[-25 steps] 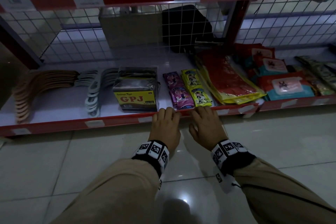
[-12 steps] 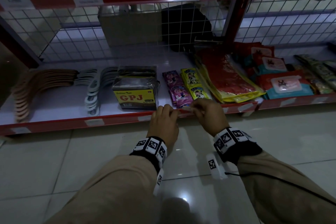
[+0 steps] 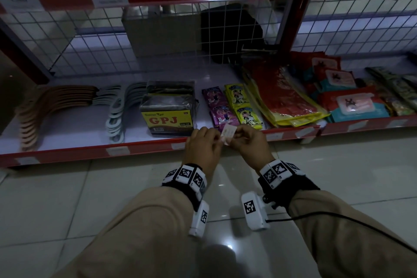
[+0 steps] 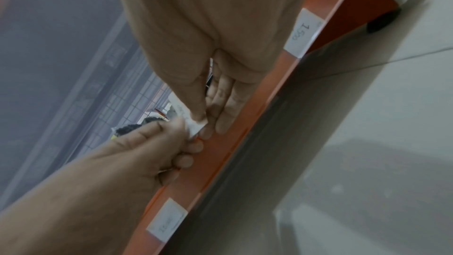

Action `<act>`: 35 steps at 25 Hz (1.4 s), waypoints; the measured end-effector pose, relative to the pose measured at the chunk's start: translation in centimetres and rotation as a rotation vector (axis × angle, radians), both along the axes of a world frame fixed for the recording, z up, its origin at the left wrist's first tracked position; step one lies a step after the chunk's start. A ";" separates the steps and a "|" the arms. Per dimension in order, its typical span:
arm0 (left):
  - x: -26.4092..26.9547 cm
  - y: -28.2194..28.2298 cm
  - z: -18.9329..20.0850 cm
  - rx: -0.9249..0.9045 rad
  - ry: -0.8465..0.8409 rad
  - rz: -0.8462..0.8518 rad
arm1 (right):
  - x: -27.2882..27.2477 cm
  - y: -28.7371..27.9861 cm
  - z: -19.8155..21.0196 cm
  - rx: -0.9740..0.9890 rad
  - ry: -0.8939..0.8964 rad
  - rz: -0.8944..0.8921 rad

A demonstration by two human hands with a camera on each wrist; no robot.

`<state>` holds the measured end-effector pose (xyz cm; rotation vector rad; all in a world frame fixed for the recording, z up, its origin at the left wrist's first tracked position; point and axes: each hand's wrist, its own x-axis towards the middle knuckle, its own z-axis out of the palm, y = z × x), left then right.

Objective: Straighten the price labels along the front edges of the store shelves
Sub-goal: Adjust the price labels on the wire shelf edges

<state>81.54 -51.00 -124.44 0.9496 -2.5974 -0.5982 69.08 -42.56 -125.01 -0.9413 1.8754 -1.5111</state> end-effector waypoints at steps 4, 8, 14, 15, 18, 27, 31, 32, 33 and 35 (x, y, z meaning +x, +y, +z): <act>-0.1 -0.3 0.0 -0.017 -0.046 -0.011 | -0.5 0.3 0.3 -0.054 0.033 -0.012; 0.1 -0.4 0.1 -0.043 -0.083 -0.042 | -2.2 0.9 1.1 -0.072 0.101 -0.092; 0.1 -0.5 0.2 -0.120 -0.186 -0.098 | -2.6 0.7 2.2 0.015 0.595 0.183; 0.1 -0.5 0.2 -0.137 -0.206 -0.109 | -2.5 0.6 2.2 0.041 0.670 0.236; 0.1 -0.4 0.3 -0.138 -0.195 -0.112 | -2.7 0.6 2.3 0.094 0.771 0.251; -0.1 0.1 0.3 -0.057 -0.085 -0.056 | -3.5 0.9 0.8 0.033 0.566 0.048; -0.1 0.0 -0.2 -0.183 -0.205 -0.083 | -3.3 1.0 0.3 0.064 0.708 0.098; -0.2 0.0 -0.3 -0.193 -0.213 -0.077 | -3.3 1.0 0.2 0.089 0.764 0.104; -0.3 0.0 -0.4 -0.203 -0.216 -0.072 | -3.3 1.2 0.2 0.122 0.821 0.107; -0.4 0.0 -0.5 -0.220 -0.228 -0.065 | -3.4 1.8 0.2 0.175 0.934 0.128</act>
